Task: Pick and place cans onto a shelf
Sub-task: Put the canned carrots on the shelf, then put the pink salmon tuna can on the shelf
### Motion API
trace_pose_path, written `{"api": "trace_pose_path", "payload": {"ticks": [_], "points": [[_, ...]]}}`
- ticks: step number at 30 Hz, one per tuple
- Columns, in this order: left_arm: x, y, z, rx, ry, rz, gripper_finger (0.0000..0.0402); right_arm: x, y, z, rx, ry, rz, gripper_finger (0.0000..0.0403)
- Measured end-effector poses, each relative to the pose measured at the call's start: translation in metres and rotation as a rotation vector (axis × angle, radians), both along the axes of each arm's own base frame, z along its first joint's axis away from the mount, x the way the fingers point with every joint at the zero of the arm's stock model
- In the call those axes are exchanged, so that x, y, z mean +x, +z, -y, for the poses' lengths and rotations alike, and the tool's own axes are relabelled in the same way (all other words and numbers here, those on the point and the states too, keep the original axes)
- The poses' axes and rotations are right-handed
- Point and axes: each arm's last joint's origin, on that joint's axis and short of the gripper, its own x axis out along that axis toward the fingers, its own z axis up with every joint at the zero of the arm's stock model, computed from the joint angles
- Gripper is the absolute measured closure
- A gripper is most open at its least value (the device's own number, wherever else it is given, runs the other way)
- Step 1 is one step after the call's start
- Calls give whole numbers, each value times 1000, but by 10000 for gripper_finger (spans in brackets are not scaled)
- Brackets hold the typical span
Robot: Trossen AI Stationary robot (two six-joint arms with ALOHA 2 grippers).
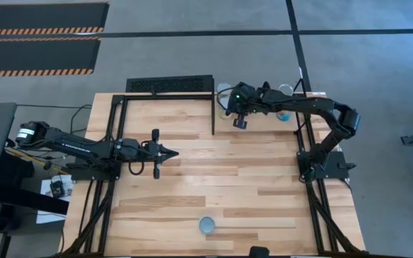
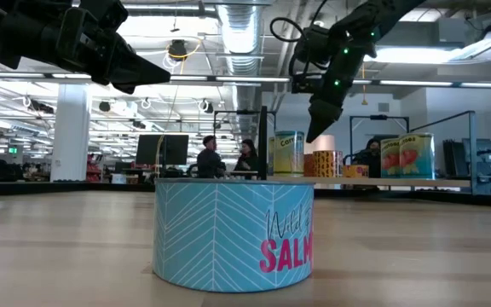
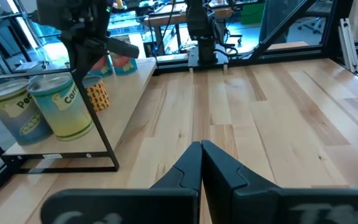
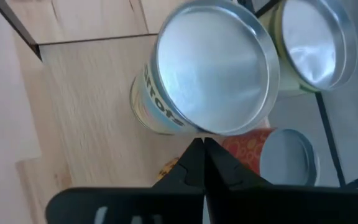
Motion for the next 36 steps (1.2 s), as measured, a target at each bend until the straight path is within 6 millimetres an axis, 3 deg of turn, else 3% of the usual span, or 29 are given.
{"api": "trace_pose_path", "payload": {"ticks": [7,13,18,29,36], "points": [[0,0,0,1,2,-4,401,1,7,-7,-13,18,28,393],[0,-1,0,1,2,-10,401,-13,26,-47,45,38,29,398],[0,-1,0,2,2,-16,401,-18,16,-109,128,151,111,399],[0,-1,0,0,3,-16,401,-2,-11,-285,323,475,307,398],[0,-2,0,-11,-2,-24,401,25,-27,-359,322,547,276,391]]}}
